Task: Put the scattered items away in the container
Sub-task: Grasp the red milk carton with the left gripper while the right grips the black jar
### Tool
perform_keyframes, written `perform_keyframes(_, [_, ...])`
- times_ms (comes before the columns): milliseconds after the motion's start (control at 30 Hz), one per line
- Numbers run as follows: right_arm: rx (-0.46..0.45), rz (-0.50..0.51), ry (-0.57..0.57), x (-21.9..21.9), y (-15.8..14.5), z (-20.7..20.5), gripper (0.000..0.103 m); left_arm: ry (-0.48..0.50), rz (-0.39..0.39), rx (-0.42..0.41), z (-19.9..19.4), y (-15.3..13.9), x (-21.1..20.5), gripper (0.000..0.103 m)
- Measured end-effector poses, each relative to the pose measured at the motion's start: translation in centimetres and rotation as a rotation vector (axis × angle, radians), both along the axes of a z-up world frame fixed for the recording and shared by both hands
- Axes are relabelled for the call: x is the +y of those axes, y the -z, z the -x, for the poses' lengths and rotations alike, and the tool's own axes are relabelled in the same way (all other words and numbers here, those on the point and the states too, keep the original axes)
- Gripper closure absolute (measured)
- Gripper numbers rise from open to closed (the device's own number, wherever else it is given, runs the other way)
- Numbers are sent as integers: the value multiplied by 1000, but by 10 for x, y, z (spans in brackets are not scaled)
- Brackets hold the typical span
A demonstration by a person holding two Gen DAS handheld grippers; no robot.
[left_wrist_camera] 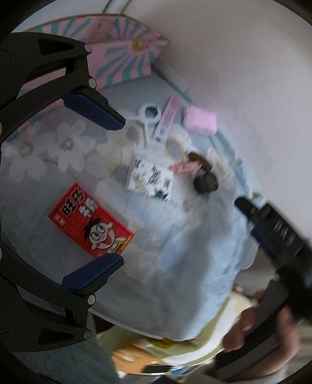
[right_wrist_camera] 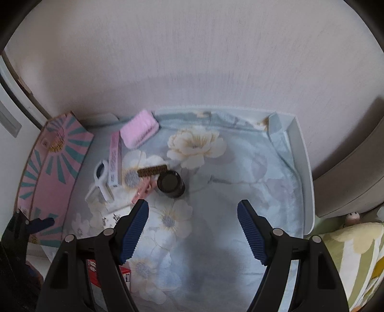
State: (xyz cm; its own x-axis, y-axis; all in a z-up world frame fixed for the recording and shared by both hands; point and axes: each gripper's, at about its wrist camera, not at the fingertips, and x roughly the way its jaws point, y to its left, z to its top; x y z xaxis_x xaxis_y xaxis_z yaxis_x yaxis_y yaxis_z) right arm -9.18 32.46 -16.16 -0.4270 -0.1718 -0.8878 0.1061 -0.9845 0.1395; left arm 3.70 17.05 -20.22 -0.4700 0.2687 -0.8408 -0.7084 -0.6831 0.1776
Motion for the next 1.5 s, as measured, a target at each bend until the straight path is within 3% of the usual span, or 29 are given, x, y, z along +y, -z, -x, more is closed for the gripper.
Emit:
perform_keyframes(367, [-69, 7, -34, -8, 37, 21, 30, 122, 30, -37, -19, 33, 16, 1])
perform_keyframes(500, [-69, -59, -70, -17, 45, 26, 30, 148, 40, -51, -22, 45, 22, 1])
perform_keyframes(800, [-19, -106, -161, -37, 52, 31, 31, 103, -17, -125, -16, 59, 13, 1])
perform_keyframes(1033, [-23, -94, -170, -40, 61, 40, 49, 89, -41, -128, -17, 61, 9, 1])
perform_keyframes(1267, [-26, -95, -177, -39, 65, 44, 50, 94, -47, -126, -19, 61, 7, 2])
perform_keyframes(1333, [-28, -96, -177, -39, 65, 45, 50, 96, -49, -128, -19, 60, 7, 4])
perform_keyframes(1433, [-28, -101, -175, -38, 67, 46, 51, 94, -71, -156, -17, 57, 5, 24])
perform_keyframes(1500, [-19, -91, -176, -35, 66, 46, 65, 90, -87, -182, -15, 55, 5, 42])
